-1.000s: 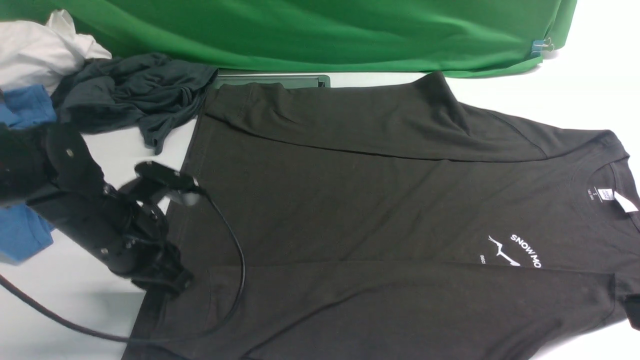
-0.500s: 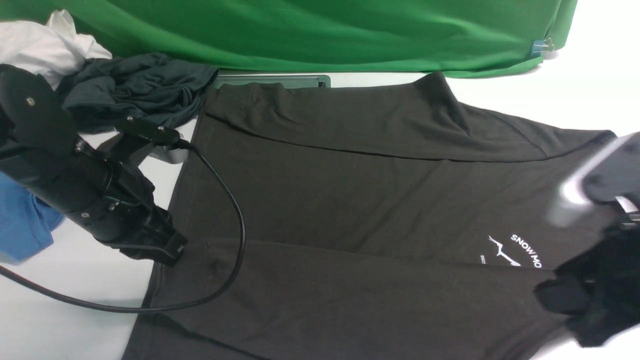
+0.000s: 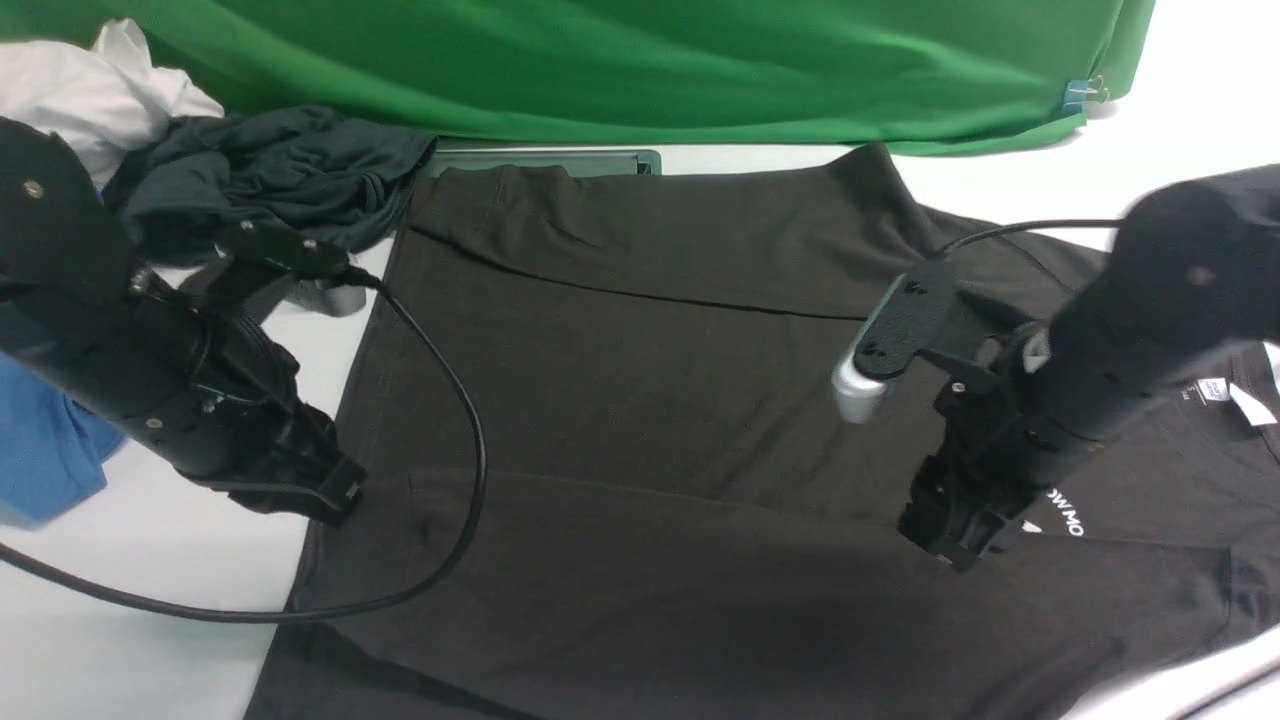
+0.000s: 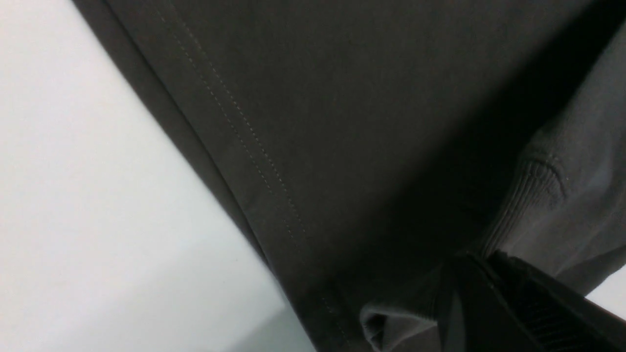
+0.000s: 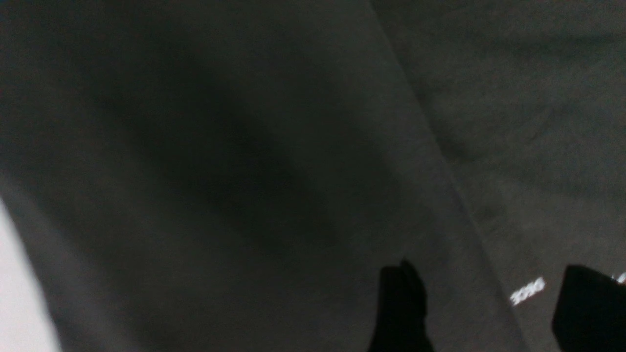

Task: Fold a long-sleeved shirt on a white desktop.
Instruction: 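Fold the left side of the black T-shirt inward over its body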

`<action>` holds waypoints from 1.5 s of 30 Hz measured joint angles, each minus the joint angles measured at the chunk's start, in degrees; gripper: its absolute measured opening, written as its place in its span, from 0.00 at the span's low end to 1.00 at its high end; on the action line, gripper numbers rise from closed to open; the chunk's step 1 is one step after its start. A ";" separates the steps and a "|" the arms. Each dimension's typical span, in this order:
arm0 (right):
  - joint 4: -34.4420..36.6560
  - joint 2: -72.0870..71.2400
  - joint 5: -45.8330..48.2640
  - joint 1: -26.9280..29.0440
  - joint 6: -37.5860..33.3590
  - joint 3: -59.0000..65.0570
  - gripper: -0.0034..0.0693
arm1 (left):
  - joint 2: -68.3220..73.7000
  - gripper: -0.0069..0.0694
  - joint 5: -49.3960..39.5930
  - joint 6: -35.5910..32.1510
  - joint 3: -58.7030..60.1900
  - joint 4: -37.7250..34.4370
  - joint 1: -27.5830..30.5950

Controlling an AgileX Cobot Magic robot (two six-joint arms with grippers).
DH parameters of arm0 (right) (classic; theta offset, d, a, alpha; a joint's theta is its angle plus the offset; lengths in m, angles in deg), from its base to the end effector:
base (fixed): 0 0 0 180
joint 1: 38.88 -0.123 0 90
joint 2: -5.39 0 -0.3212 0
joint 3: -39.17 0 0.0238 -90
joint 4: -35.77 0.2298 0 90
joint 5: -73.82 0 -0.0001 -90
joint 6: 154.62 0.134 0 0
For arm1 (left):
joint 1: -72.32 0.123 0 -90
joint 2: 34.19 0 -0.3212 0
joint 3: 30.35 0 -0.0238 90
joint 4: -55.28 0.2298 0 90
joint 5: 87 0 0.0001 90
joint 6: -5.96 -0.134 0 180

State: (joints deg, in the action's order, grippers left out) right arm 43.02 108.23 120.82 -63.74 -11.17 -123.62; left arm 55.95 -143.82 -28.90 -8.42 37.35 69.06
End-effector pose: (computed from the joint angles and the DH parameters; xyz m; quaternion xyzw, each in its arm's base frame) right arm 0.2784 0.1426 0.2118 -0.4740 0.8718 0.0391 0.1171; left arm 0.2481 -0.0487 0.2535 0.2528 0.9528 -0.1068 0.1296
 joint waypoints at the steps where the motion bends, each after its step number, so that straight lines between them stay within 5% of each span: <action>1: -0.01 0.28 0.00 0.12 0.00 -0.15 0.61 | -0.36 0.13 0.00 0.23 0.00 0.00 0.00; 18: 1.97 9.23 -2.09 2.12 -16.11 -2.31 0.65 | -4.65 0.13 -1.29 0.79 0.00 -1.66 0.00; 31: 4.71 10.87 -2.13 2.12 -19.38 -2.50 0.10 | -4.65 0.13 -0.86 0.79 0.00 -1.66 0.00; 45: 3.19 6.23 -2.34 4.99 -10.58 -2.60 0.07 | -4.59 0.13 7.31 0.79 0.00 -1.70 0.00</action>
State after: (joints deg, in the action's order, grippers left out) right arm 46.21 114.46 118.48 -58.75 -21.75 -126.22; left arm 51.36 -136.51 -28.11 -8.42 35.65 69.06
